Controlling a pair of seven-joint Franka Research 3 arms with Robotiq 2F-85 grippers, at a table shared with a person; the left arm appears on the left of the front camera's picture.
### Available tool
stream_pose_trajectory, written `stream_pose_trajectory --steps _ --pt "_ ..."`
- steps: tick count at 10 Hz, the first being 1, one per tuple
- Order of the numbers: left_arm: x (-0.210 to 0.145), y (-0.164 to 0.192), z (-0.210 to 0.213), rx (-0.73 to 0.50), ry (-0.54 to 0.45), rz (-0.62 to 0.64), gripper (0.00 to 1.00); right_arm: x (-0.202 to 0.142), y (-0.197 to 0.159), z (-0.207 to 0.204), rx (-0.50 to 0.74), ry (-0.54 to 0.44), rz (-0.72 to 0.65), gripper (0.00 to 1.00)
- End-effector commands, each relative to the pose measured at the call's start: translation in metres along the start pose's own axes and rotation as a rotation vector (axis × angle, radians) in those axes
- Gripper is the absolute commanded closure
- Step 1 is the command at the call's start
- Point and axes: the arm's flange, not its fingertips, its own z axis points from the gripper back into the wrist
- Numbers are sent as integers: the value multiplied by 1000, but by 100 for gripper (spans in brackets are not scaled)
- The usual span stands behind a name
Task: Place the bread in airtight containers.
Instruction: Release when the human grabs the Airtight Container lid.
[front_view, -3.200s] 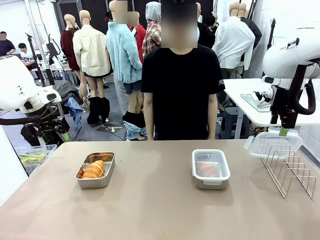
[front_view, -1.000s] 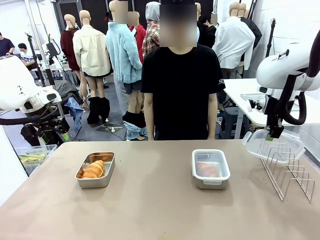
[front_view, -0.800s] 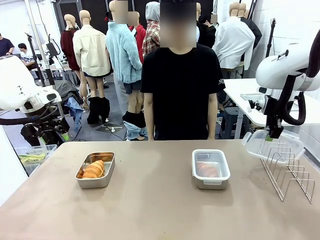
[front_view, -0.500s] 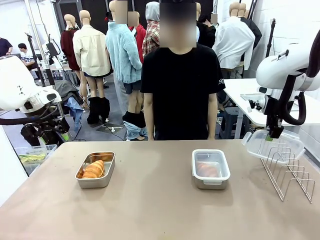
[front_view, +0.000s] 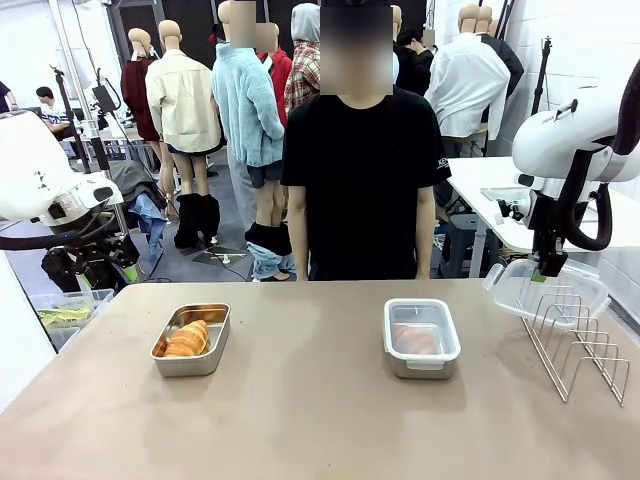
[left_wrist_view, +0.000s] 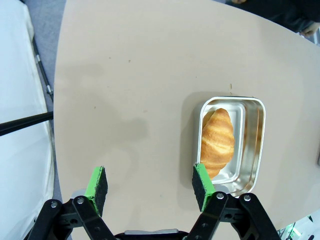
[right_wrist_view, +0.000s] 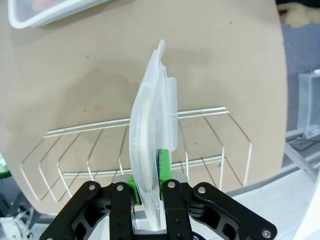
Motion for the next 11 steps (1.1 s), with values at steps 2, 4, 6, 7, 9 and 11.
stream_pose_trajectory --steps 2,4,6,7,9,11 --pt "0 1 2 2 -4 1 12 15 14 71 -55 -20 61 100" --pt "0 1 2 2 -4 1 12 33 2 103 -15 -49 6 100" --pt "0 1 2 2 -4 1 12 55 -15 129 24 -110 -137 100" --pt "0 1 2 2 -4 1 12 67 -27 138 51 -174 -268 100" --pt "0 1 2 2 -4 1 12 89 -55 139 120 -270 -434 100" --pt "0 1 2 2 -4 1 12 110 -78 126 164 -349 -623 100"
